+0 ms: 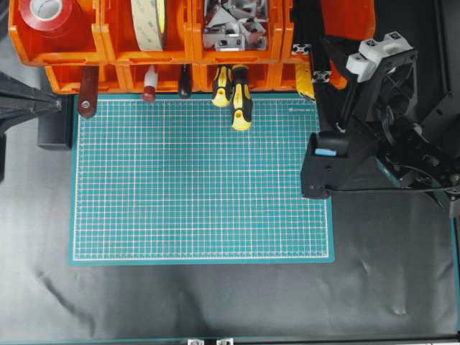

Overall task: Pick frame from container rack with right arm.
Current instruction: 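Close the right gripper on the black aluminium extrusion bars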

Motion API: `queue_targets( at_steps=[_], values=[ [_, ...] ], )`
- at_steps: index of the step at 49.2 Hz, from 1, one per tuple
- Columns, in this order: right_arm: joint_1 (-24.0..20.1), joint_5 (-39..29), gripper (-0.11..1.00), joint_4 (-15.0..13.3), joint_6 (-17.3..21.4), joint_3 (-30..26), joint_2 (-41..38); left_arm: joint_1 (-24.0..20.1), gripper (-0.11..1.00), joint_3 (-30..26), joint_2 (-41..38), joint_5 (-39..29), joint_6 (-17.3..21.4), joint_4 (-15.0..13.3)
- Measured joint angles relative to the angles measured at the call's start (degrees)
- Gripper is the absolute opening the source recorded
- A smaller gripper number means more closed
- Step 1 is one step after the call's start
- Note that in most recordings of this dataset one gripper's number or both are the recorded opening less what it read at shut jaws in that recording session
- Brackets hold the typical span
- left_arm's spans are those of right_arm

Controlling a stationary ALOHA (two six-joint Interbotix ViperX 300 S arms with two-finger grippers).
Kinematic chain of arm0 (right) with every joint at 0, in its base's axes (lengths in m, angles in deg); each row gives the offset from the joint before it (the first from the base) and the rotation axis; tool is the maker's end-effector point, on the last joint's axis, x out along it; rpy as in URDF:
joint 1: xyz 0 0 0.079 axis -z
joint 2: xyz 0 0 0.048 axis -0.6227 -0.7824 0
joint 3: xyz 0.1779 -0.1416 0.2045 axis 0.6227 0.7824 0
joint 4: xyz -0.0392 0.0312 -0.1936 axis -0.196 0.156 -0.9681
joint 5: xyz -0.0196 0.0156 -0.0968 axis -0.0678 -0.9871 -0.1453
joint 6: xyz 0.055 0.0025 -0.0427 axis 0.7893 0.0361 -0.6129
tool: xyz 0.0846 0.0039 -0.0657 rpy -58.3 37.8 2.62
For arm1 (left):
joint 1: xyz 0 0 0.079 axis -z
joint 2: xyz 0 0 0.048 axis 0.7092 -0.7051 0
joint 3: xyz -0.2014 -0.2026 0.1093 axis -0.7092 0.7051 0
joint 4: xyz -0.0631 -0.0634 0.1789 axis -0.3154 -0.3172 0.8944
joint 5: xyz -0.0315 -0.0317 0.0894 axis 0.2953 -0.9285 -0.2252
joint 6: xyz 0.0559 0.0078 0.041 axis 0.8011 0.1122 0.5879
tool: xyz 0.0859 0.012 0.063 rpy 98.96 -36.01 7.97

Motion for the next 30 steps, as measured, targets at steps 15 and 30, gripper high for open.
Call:
queue_targets(
  at_steps=[15,30],
  values=[
    [-0.1,0.7,0.32,-0.3,2.3,0.6,0.0,0.5,0.00,0.1,0.5,1.1,0.0,0.1],
    [-2.3,-0.9,0.29,-2.2,2.0,0.4,0.0,0.6,0.00,0.0,1.1,1.0,0.0,0.1]
  ],
)
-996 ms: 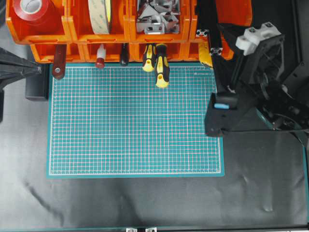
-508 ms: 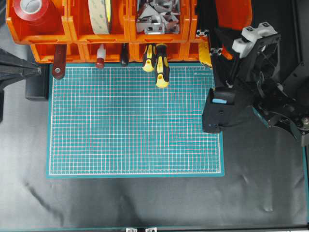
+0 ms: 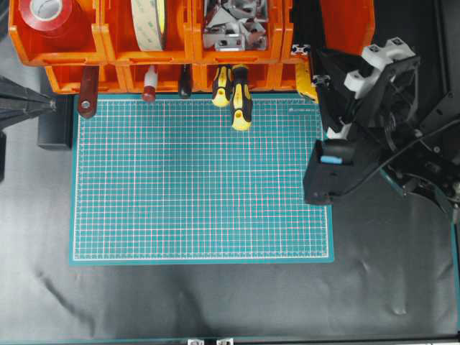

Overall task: Pick frame from container rack with right arm.
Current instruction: 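Close the right gripper on the black aluminium extrusion bars, then pull the bars out of the rack and swing them over the mat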

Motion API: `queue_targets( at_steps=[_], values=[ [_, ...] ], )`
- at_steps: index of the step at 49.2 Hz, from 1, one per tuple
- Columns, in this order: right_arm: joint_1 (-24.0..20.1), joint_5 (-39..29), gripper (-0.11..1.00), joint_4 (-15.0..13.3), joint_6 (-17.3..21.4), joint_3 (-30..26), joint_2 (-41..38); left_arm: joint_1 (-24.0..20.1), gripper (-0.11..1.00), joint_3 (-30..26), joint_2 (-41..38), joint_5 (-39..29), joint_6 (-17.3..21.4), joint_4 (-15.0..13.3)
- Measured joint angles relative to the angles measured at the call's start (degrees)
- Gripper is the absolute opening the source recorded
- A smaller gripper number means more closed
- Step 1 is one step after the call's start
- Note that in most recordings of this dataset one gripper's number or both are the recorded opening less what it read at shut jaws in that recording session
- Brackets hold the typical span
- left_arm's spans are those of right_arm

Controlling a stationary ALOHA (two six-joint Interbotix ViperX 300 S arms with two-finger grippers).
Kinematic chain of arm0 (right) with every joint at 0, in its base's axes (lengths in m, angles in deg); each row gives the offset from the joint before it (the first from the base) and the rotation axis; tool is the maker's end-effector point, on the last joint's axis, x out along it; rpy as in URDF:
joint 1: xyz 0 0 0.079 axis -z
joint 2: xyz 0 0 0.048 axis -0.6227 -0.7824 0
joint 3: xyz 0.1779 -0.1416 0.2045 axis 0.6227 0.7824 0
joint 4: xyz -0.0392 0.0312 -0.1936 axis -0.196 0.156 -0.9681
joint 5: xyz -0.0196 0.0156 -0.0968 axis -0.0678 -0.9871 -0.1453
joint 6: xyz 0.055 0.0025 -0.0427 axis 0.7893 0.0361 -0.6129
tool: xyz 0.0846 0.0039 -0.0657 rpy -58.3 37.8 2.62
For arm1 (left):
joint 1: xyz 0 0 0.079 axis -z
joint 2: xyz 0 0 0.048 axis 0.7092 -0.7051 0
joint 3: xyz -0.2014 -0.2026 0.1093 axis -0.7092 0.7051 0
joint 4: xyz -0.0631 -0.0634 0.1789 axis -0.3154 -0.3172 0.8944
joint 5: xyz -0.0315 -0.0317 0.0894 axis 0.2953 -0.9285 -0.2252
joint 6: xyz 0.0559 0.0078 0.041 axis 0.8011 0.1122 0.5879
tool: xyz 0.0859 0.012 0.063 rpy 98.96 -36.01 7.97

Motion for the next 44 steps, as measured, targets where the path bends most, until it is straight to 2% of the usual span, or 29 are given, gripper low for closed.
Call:
queue_targets(
  at_steps=[8,15,30,44],
  values=[
    [-3.2,-4.1,0.26,-4.5,-0.2,-2.2,0.0,0.0,0.00,0.1,0.0,0.0,0.0,0.0],
    [-5.4,-7.4,0.26,-6.6,-1.5,-4.7,0.0,0.0,0.00,0.1,0.0,0.0,0.0,0.0],
    [-12.8,-13.7,0.26,-7.2,-10.5,-11.3,-4.3,0.1,0.00,0.1,0.1,-0.1,0.0,0.0],
    [-20.0,-14.7,0.26,-7.3,-17.3,-20.9,-13.2,0.1,0.00,0.1,0.7,-0.1,0.0,0.0]
  ],
)
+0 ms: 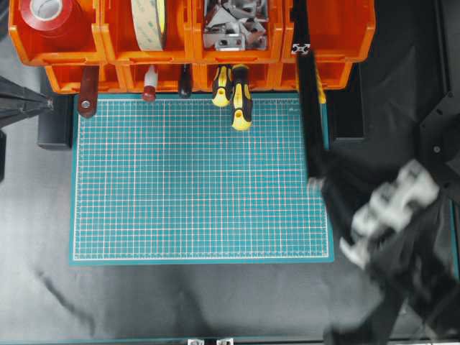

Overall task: Pick frame from container rack with right arm.
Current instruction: 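Pull the bars out of the rack and swing them over the mat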

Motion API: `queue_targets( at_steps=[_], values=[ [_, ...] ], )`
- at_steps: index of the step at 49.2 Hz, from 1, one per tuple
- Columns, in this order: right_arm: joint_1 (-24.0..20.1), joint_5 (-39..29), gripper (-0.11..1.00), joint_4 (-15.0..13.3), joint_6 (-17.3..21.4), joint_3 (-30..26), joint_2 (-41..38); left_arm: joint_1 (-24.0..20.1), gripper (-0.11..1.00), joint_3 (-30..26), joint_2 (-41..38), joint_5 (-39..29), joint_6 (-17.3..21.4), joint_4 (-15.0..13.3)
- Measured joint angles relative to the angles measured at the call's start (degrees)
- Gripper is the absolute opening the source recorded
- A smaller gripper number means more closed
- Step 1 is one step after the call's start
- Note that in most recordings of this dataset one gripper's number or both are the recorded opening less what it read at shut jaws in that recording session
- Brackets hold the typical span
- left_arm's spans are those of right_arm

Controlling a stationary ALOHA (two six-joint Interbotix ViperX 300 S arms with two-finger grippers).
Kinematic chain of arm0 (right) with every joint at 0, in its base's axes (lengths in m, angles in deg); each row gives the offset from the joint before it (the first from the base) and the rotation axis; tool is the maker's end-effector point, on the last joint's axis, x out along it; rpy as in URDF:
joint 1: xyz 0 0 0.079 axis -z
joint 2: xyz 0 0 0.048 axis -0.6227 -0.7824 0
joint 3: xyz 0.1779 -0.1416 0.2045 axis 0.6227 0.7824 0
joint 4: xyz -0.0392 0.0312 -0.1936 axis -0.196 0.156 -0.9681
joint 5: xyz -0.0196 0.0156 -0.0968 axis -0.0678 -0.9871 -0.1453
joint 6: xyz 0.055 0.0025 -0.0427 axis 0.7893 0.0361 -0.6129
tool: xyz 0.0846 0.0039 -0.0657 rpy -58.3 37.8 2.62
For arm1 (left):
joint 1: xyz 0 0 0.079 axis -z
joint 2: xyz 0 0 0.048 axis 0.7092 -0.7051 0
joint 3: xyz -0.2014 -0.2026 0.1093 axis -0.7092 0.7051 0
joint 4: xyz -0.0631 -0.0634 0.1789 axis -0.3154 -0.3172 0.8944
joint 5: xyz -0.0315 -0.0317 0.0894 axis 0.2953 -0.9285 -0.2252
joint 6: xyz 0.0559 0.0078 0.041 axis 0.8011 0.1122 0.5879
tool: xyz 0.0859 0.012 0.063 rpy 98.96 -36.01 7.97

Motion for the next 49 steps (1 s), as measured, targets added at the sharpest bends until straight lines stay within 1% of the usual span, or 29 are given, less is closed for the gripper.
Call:
queue_targets(
  at_steps=[3,8,14,23,28,31,40,49],
  values=[
    [-1.2,0.0,0.26,0.0,-1.4,-1.7,-2.0,0.0,0.00,0.0,0.2,0.0,0.0,0.0],
    [-2.9,0.0,0.26,0.4,-2.2,-3.6,-4.8,0.0,0.00,-0.1,0.8,0.0,0.0,-0.1],
    [-3.7,0.3,0.26,2.2,-2.3,-4.6,-8.0,0.0,0.00,0.0,1.8,0.0,0.0,0.0],
    [-4.0,5.3,0.26,4.8,-1.8,-4.4,-11.7,0.0,0.00,-0.1,3.3,0.0,0.0,0.0],
    [-4.0,9.6,0.26,5.9,-1.4,-2.5,-12.8,0.0,0.00,0.0,3.4,-0.1,0.0,0.0],
    [-3.6,12.1,0.26,6.1,-0.7,-1.1,-13.2,0.0,0.00,-0.1,3.4,-0.1,0.0,0.0],
    [-1.2,20.9,0.26,6.2,3.5,2.7,-13.2,0.0,0.00,-0.1,3.4,-0.2,0.0,0.0],
    [2.4,30.1,0.26,6.2,6.9,7.9,-13.2,0.0,0.00,0.0,3.4,-0.2,0.0,0.0]
  ],
)
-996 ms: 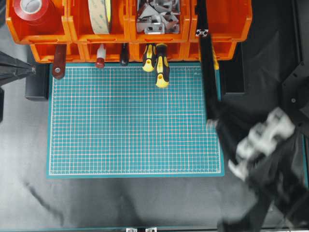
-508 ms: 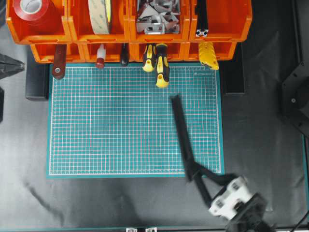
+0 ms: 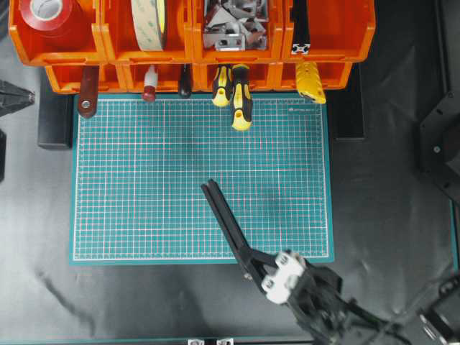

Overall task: Pick frame from container rack with right arm.
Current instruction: 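Pull the bars out of the rack and swing them over the mat, then lower the held bars onto the teal mat center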

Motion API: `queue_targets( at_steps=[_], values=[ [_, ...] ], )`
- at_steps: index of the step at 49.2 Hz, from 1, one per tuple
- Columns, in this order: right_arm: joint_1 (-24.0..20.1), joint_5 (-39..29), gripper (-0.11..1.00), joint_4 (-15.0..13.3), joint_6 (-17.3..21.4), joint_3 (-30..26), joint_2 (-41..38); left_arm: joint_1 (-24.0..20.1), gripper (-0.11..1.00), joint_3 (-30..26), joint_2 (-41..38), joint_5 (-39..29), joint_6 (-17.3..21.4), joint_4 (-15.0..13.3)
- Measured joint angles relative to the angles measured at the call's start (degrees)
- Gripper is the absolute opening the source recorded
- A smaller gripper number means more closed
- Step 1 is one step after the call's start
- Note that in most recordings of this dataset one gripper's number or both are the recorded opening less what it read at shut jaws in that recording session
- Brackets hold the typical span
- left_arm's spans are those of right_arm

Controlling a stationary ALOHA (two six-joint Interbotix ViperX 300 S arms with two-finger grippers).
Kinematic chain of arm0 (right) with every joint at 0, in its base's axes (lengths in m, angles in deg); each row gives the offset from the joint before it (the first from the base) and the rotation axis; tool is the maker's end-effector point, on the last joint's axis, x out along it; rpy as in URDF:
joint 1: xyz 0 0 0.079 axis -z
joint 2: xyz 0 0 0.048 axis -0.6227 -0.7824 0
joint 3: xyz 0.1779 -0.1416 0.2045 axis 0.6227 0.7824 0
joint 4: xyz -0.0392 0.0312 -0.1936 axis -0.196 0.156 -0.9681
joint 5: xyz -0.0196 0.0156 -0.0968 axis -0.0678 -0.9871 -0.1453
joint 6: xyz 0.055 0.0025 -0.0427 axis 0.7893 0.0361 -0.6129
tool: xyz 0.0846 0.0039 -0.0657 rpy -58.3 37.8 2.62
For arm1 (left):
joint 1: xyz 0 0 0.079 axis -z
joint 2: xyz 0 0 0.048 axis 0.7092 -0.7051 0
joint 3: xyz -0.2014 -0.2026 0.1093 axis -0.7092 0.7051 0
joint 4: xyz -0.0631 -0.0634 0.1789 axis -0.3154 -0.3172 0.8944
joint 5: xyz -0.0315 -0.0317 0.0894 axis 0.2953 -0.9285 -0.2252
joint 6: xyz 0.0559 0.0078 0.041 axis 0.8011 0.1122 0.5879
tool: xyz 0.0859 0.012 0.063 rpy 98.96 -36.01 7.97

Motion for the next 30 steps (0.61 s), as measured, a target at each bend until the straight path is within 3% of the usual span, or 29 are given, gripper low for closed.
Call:
queue_targets(
  at_steps=[14,30],
  values=[
    [8.7,14.9,0.26,-0.6,1.6,4.5,0.0,0.0,0.00,-0.1,0.0,0.1,-1.6,0.0],
    [15.8,22.4,0.26,-1.0,1.6,6.9,0.0,0.0,0.00,0.0,-0.1,0.1,-2.4,0.0]
  ],
)
